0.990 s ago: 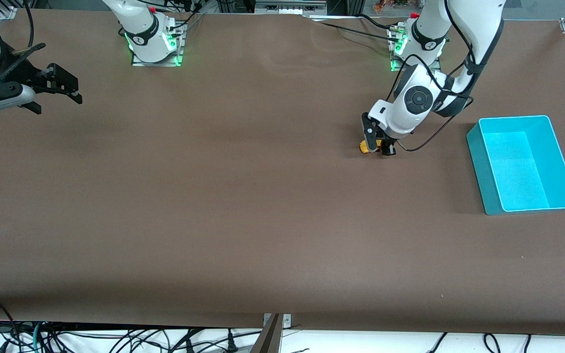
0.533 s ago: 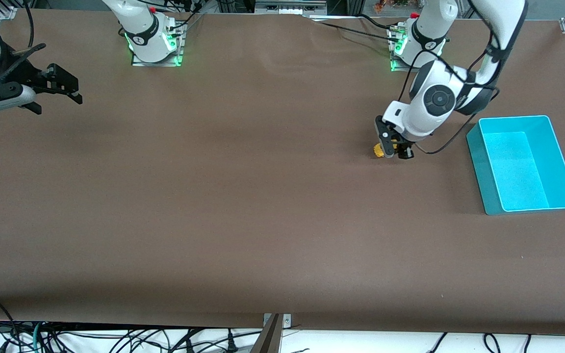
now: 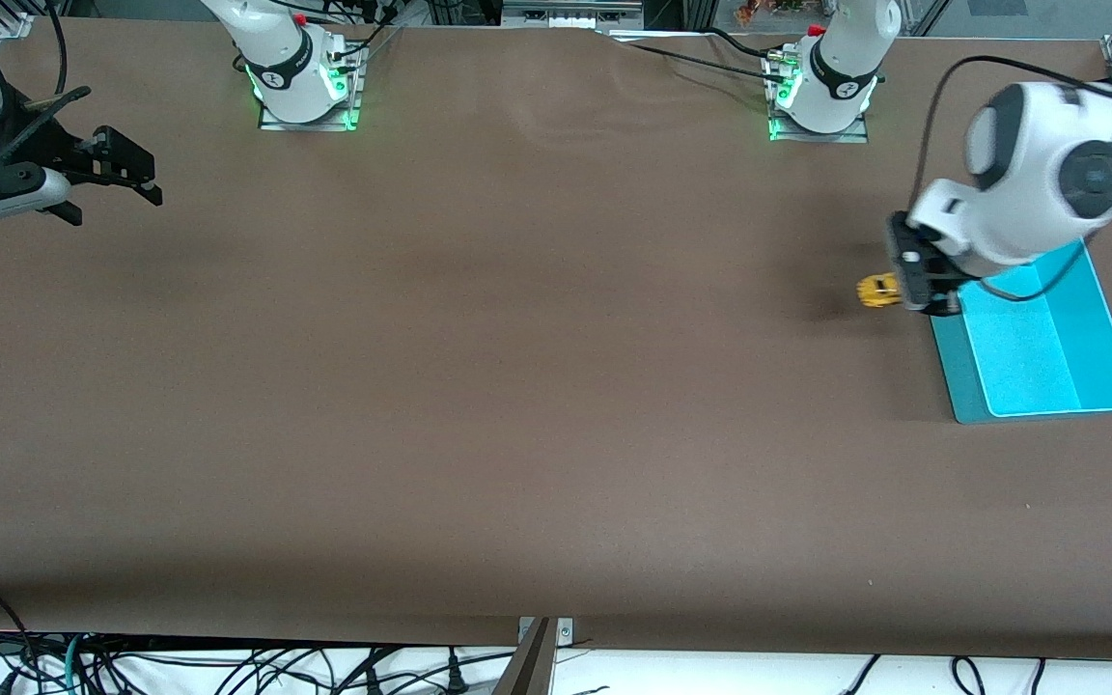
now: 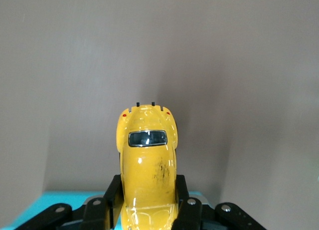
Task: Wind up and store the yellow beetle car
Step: 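Lift the car with the left gripper and carry it over the cyan bin, then lower the car into the bin and open the left gripper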
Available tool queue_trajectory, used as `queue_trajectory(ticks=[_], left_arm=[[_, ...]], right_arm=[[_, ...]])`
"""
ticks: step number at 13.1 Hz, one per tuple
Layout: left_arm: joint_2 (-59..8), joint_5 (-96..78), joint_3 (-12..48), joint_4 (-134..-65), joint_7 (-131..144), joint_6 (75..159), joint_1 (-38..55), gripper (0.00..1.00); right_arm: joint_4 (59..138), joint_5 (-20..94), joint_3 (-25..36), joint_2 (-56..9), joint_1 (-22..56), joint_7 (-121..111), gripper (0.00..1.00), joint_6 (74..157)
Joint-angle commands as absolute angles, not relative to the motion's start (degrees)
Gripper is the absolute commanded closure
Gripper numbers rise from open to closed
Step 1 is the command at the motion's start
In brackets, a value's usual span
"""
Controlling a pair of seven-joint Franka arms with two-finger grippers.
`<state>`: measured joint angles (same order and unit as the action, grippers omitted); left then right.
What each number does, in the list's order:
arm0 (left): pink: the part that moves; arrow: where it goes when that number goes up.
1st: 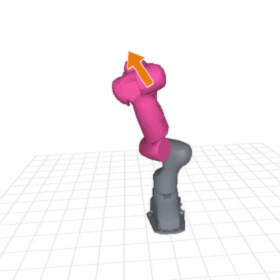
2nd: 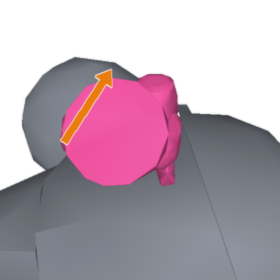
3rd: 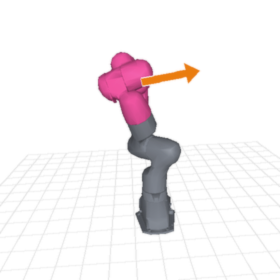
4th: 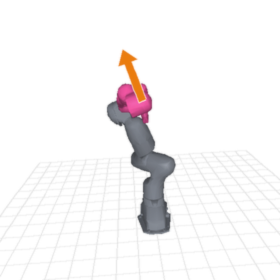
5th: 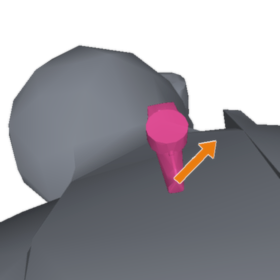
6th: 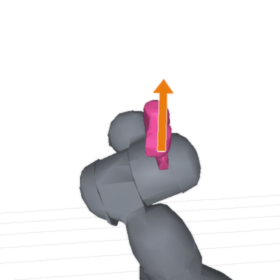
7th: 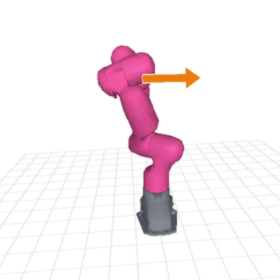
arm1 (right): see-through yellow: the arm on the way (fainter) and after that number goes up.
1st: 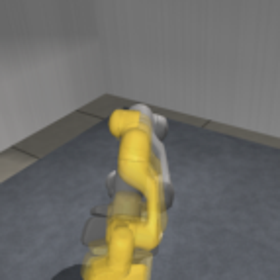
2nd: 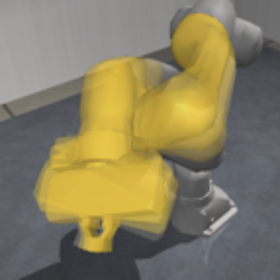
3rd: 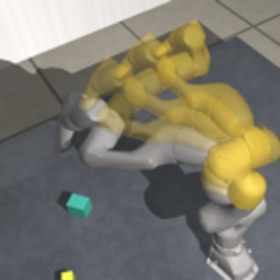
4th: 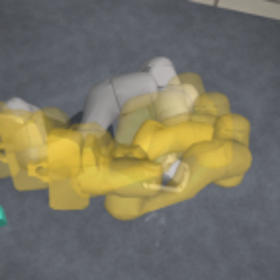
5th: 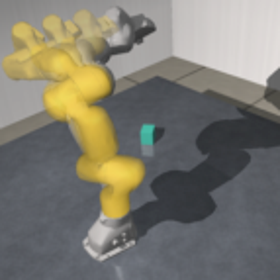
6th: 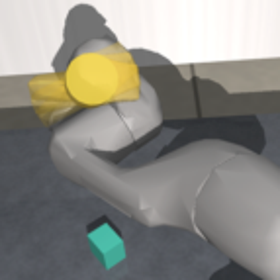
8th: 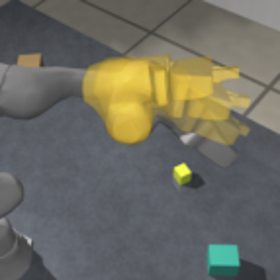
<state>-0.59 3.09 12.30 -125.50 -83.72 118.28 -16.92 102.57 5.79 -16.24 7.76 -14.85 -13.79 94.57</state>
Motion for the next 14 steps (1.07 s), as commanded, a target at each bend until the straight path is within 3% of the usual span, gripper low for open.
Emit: queue_trajectory(ticks=[1, 7, 14], left_arm=[[-3.24, 1.41, 9.76, -122.96, -94.36, 116.81, -22.04, 0.87], [-13.52, 2.02, 9.23, -115.23, -107.66, 118.29, -32.68, 0.86], [-23.37, 2.11, 5.37, -114.78, -116.53, 130.59, -35.33, 0.85]], right_arm=[[100.9, 5.27, -16.0, 7.03, -14.41, -13.01, 0.0, 93.16], [100.9, 5.27, -16.0, 7.03, -14.41, -13.01, 0.0, 93.16], [100.9, 5.19, -16.0, 7.03, -14.41, -13.01, 0.0, 93.16]])
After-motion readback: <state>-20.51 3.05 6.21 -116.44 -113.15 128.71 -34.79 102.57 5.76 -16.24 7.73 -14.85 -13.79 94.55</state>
